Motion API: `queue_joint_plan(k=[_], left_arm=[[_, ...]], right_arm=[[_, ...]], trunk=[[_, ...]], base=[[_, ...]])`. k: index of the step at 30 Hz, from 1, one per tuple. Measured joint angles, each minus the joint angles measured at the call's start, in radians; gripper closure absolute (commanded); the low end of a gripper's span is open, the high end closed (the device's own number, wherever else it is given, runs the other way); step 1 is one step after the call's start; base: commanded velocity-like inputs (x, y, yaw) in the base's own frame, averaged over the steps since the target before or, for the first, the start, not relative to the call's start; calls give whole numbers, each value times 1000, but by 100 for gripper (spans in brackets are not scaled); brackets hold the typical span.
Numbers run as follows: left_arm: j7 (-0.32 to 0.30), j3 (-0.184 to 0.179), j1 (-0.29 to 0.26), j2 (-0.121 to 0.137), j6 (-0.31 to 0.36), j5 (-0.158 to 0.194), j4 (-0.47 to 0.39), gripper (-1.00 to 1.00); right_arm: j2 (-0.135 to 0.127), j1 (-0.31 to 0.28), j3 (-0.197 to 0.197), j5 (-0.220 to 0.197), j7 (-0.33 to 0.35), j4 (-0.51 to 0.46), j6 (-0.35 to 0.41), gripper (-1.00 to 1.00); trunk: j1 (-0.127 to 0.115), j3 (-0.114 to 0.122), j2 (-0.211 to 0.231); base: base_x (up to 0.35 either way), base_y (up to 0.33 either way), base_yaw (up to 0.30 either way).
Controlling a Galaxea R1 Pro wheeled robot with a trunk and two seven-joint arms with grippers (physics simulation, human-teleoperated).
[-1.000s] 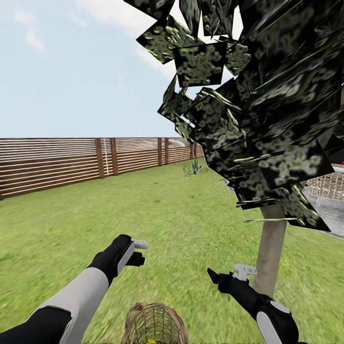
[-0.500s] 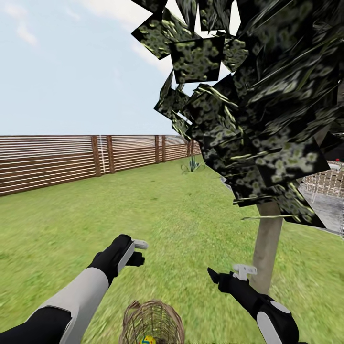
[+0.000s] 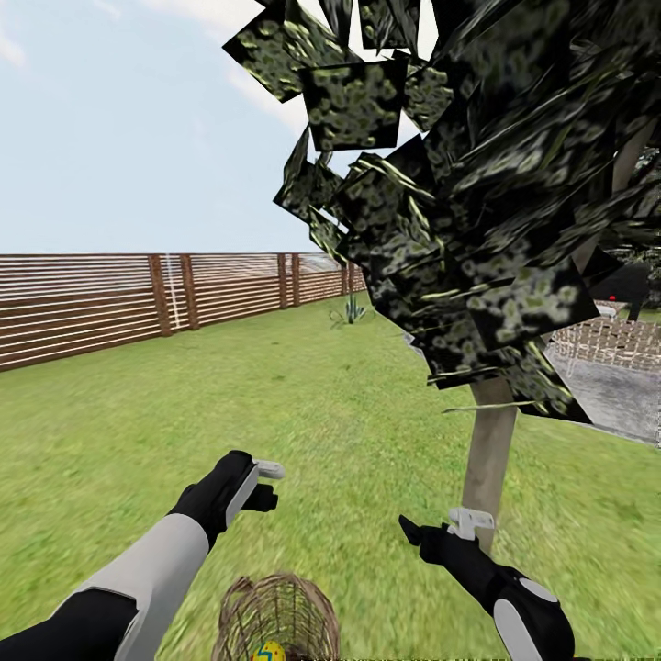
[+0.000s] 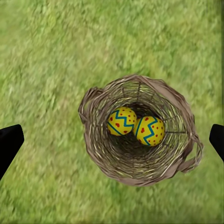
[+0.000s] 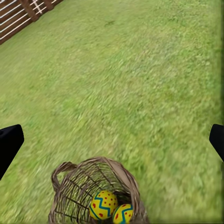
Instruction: Take the three Easter eggs out of the wicker basket on the lawn in the garden, then place them on the lawn next to a single tree (choose any tree) so that all three eggs are next to the same tree and none are left in the basket.
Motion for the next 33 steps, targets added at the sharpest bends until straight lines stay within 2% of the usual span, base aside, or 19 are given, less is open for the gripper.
queue_joint_plan(k=[33], left_arm=[[-1, 0, 0, 0, 0, -2, 1, -100]], right_arm=[[0, 0, 6, 0, 1, 1, -2, -100]], trunk=[[0, -45, 0]], base=[[39, 0, -145]])
